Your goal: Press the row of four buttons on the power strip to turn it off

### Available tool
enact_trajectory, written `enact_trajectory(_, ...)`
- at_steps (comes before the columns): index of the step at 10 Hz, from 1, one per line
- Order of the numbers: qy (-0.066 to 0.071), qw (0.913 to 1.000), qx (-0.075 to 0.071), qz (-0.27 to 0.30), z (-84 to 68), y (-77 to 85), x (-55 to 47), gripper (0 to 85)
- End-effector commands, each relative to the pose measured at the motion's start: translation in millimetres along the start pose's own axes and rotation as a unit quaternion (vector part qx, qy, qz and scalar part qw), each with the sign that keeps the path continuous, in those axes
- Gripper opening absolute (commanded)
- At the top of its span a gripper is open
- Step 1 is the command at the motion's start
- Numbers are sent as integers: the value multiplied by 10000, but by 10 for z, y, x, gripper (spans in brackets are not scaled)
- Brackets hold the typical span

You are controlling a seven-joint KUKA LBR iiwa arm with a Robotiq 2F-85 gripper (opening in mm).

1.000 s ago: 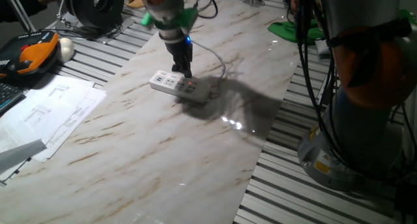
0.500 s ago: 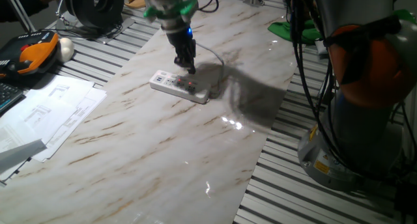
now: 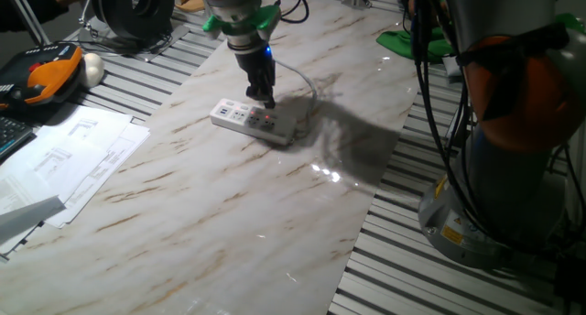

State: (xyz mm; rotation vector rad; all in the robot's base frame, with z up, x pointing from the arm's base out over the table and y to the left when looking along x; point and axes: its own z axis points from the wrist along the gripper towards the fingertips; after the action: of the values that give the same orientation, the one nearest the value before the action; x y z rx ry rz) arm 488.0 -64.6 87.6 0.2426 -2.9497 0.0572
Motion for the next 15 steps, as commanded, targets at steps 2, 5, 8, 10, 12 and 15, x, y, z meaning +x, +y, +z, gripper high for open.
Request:
enact_trajectory(2,-31,10000,7,-24,60,-17,1,0)
enact_trajectory(5,-113,9999,-17,-62,181,-48,4,0)
enact_trajectory(8,-170,9998,9,-97,261,-68,-4,0)
enact_trajectory(10,-196,9997,-2,-115,309,-76,-9,0)
enact_trajectory(12,-205,9997,-8,-124,321,-78,-9,0)
enact_trajectory(15,-191,9997,-18,-117,323,-72,-11,0)
